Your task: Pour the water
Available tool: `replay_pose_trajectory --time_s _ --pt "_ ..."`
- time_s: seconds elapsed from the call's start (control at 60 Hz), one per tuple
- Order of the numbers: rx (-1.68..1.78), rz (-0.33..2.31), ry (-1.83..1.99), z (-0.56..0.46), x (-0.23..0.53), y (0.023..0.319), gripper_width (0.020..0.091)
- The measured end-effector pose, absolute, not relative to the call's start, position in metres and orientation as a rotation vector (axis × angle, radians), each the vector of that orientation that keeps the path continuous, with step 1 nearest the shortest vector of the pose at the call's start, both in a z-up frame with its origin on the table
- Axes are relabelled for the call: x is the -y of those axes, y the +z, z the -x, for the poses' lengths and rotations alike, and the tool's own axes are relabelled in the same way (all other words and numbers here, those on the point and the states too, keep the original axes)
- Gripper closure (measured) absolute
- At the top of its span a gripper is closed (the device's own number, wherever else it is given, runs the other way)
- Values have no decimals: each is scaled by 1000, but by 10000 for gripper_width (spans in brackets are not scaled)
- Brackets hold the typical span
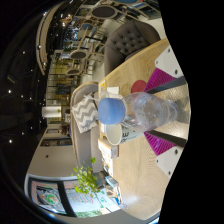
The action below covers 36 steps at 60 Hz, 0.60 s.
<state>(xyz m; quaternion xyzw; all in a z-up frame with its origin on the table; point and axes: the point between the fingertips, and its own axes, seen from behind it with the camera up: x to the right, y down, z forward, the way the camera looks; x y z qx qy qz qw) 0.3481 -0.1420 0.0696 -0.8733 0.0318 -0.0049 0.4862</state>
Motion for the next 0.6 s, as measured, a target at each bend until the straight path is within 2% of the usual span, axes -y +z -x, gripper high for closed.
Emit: replay_pose_trajectory --time_s 0.067,0.117,0.317,0.4,0.417,0.6 --pt "-65 2106 -32 -351 134 64 541" --pt "-53 2088 -45 -352 131 65 565" --pt "-97 2066 -24 -353 128 66 750" --pt "-88 2076 -23 -352 130 67 757" --pt "-83 2075 -27 -352 130 67 792" --pt "-46 2075 -68 -351 131 86 794"
